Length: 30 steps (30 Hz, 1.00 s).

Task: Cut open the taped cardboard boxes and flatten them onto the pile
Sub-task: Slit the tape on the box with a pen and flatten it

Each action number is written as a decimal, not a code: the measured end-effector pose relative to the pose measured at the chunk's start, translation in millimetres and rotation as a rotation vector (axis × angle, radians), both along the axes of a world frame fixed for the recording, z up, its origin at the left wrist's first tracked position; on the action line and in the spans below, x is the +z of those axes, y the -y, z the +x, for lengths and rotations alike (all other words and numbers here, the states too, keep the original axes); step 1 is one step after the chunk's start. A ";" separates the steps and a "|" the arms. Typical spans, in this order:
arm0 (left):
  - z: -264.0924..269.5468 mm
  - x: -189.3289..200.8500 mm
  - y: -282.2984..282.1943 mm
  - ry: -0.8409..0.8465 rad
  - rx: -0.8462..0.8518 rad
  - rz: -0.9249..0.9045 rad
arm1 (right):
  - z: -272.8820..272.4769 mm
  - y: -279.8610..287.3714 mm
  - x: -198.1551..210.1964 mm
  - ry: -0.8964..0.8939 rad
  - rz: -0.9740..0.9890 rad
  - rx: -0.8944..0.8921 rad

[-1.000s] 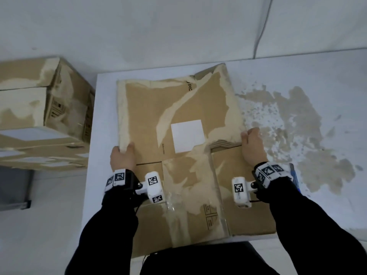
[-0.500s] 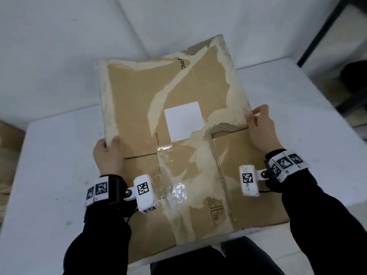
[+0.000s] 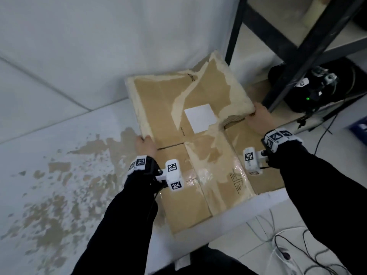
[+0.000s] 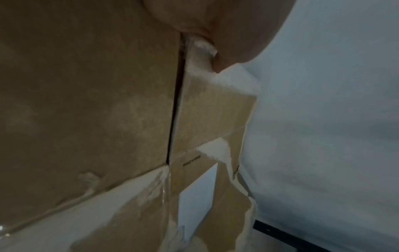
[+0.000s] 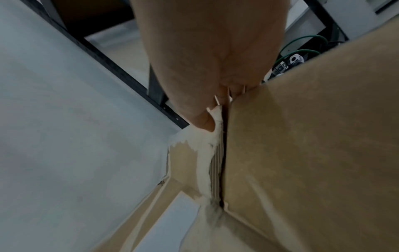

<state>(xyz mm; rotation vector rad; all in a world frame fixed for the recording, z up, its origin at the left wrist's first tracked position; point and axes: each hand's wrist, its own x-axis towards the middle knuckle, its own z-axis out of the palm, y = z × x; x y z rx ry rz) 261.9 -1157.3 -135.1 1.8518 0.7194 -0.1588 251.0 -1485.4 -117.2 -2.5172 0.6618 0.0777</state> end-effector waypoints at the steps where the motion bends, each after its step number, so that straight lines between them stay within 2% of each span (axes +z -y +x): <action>1: 5.5 -5.8 6.6 -0.014 0.013 -0.008 | -0.9 3.1 -8.9 -0.014 -0.024 -0.001; 4: 14.3 -19.8 22.1 -0.007 0.078 -0.019 | -14.0 2.9 -30.1 -0.130 -0.055 0.014; 6: 12.6 -27.5 32.8 0.052 0.040 -0.048 | -27.0 -3.7 -45.8 -0.242 -0.022 0.073; 8: 6.0 -32.6 42.8 0.085 -0.117 0.047 | -40.7 -17.6 -59.2 -0.336 0.012 0.182; 10: -2.4 -37.2 46.8 0.019 -0.360 0.286 | -50.7 -33.4 -70.4 -0.406 0.056 0.195; 12: -8.2 -45.9 43.6 -0.054 -0.569 0.451 | -53.3 -43.7 -74.6 -0.484 0.038 0.187; 18: -3.6 -64.6 27.5 -0.244 -0.814 0.637 | -48.8 -46.3 -76.4 -0.545 0.007 0.184; 24: -0.4 -59.0 27.8 -0.315 -0.871 0.674 | -48.3 -47.0 -69.1 -0.578 0.005 0.181; 27: -11.7 -50.0 32.0 -0.287 -0.789 0.648 | -49.0 -51.5 -66.4 -0.553 -0.021 0.163; 30: -43.9 -48.8 23.3 -0.147 -0.672 0.562 | -52.5 -58.6 -64.0 -0.490 -0.060 0.146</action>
